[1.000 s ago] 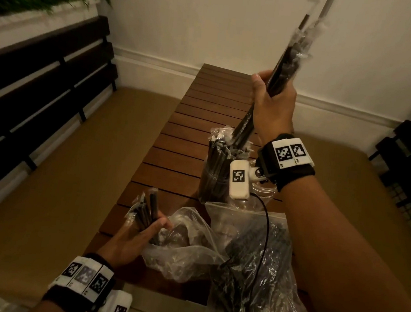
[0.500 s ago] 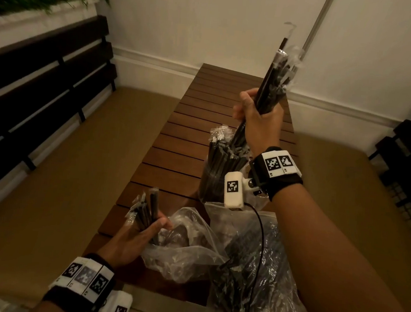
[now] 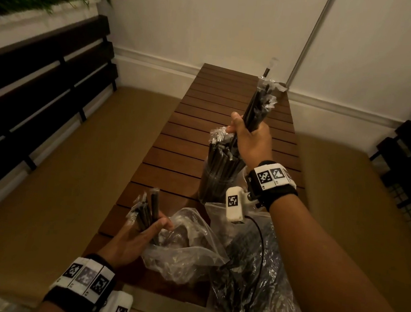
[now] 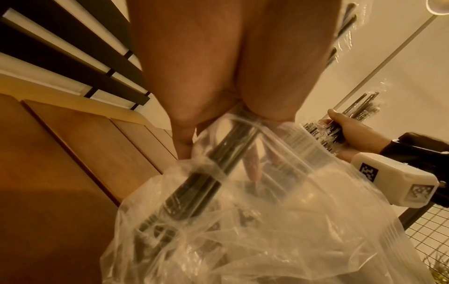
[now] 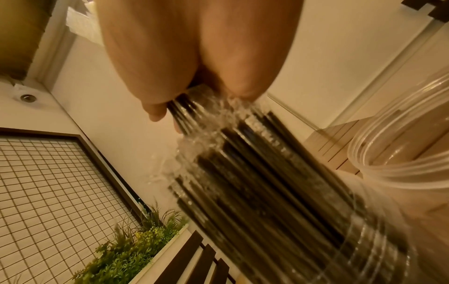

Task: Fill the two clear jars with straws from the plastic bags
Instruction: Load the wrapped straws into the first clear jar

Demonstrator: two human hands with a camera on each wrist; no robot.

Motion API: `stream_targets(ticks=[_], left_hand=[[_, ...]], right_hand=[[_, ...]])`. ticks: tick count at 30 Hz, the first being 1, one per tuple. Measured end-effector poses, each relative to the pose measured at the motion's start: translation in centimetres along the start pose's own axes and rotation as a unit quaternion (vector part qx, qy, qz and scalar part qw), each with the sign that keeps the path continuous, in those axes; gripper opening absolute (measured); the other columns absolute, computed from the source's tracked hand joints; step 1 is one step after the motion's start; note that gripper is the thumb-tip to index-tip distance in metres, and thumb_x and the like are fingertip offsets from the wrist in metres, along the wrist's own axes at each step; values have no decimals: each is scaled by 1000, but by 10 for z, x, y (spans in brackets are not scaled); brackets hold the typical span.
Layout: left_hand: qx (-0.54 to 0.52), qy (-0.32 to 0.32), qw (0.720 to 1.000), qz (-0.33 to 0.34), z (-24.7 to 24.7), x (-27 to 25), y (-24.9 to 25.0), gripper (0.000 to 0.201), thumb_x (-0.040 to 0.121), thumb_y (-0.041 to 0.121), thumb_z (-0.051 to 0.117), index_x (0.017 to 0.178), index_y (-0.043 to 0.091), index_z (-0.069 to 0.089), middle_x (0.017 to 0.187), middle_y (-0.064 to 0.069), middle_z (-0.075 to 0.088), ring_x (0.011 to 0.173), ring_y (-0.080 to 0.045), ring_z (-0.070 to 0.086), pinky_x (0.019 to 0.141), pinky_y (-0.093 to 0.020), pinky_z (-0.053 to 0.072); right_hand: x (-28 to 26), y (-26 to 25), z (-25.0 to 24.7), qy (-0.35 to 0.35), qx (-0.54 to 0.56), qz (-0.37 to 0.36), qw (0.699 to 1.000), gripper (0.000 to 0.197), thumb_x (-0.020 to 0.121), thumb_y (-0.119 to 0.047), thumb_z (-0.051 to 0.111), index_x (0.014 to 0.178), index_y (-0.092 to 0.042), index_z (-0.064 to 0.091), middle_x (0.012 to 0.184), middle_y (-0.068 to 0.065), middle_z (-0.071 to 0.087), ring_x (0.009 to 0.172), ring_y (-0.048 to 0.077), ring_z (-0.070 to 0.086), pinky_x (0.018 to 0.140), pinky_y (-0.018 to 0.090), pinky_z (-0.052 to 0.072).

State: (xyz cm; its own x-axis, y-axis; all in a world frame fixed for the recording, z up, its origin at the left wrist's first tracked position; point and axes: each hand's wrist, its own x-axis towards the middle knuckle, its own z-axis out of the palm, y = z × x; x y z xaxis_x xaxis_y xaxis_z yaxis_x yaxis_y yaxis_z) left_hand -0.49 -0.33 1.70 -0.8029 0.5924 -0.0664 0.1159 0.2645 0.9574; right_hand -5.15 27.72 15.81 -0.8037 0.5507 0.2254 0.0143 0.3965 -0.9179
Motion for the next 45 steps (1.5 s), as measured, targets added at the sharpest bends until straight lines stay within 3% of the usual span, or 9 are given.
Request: stream_targets(ticks=[4, 11, 19, 25, 30, 35, 38, 40, 45], left_hand=[[6, 3, 1000, 1, -1, 0, 0, 26, 99, 26, 47, 95, 18, 71, 104, 5, 71, 104, -7, 64, 92, -28, 47], [1, 6, 1000, -5, -1, -1, 1, 27, 100, 27, 46, 95, 17, 71, 104, 4, 71, 105, -7, 63, 93, -29, 46], [-4, 5, 1000, 2, 1, 2, 3, 27, 100, 23, 46, 93, 15, 71, 104, 1, 71, 102, -7, 65, 92, -27, 46], [3, 3, 1000, -2, 1, 2, 4, 26, 100, 22, 46, 94, 16, 71, 104, 3, 70, 104, -5, 64, 91, -23, 46], [-4, 3, 1000, -5, 1, 2, 3, 27, 99, 25, 47, 94, 15, 71, 103, 1, 70, 103, -7, 64, 91, -23, 46], [-11, 10, 1000, 8, 2, 1, 4, 26, 99, 20, 47, 93, 12, 71, 102, -2, 71, 101, -8, 66, 90, -24, 47], [-10, 10, 1000, 12, 1, 0, 3, 26, 99, 20, 47, 93, 11, 71, 101, -3, 71, 102, -10, 66, 90, -24, 47], [-7, 6, 1000, 10, 2, 0, 2, 27, 99, 21, 47, 93, 12, 71, 101, -2, 71, 103, -10, 66, 90, -25, 47], [-3, 12, 1000, 3, 2, 3, 1, 26, 99, 24, 47, 93, 14, 71, 101, -1, 72, 102, -9, 66, 95, -31, 48]], right_hand=[[5, -3, -4, 6, -71, -18, 997, 52, 89, -61, 59, 90, -11, 74, 89, 1, 76, 86, 12, 69, 73, 26, 50], [1, -6, -5, 77, -61, -50, 994, 53, 87, -52, 67, 82, 0, 62, 80, 12, 72, 78, 25, 70, 76, 42, 59], [-10, -4, 4, 80, -108, -28, 991, 46, 94, -44, 62, 59, -19, 46, 62, -3, 57, 62, 19, 57, 62, 32, 46], [-18, 15, 10, 56, -143, -27, 988, 47, 96, -50, 55, 59, -22, 46, 61, -6, 56, 68, 22, 59, 88, 47, 51], [-21, 13, 11, 12, -183, -20, 983, 50, 96, -58, 49, 77, -15, 65, 76, -3, 66, 87, 24, 63, 100, 53, 42], [-16, -2, -3, -13, -124, 2, 992, 50, 71, -73, 67, 95, -30, 63, 89, -15, 67, 101, 17, 66, 101, 54, 46], [-14, -16, -12, 6, -14, -42, 999, 42, 74, -58, 77, 101, -30, 59, 97, -10, 68, 94, 8, 66, 88, 38, 57], [-7, -26, -16, 31, 3, -88, 996, 32, 82, -46, 76, 100, -27, 60, 92, -13, 65, 84, -2, 62, 77, 21, 53], [2, -18, -6, 19, -55, -103, 993, 14, 99, -36, 57, 98, -23, 63, 77, -13, 71, 74, -14, 62, 68, 8, 45]])
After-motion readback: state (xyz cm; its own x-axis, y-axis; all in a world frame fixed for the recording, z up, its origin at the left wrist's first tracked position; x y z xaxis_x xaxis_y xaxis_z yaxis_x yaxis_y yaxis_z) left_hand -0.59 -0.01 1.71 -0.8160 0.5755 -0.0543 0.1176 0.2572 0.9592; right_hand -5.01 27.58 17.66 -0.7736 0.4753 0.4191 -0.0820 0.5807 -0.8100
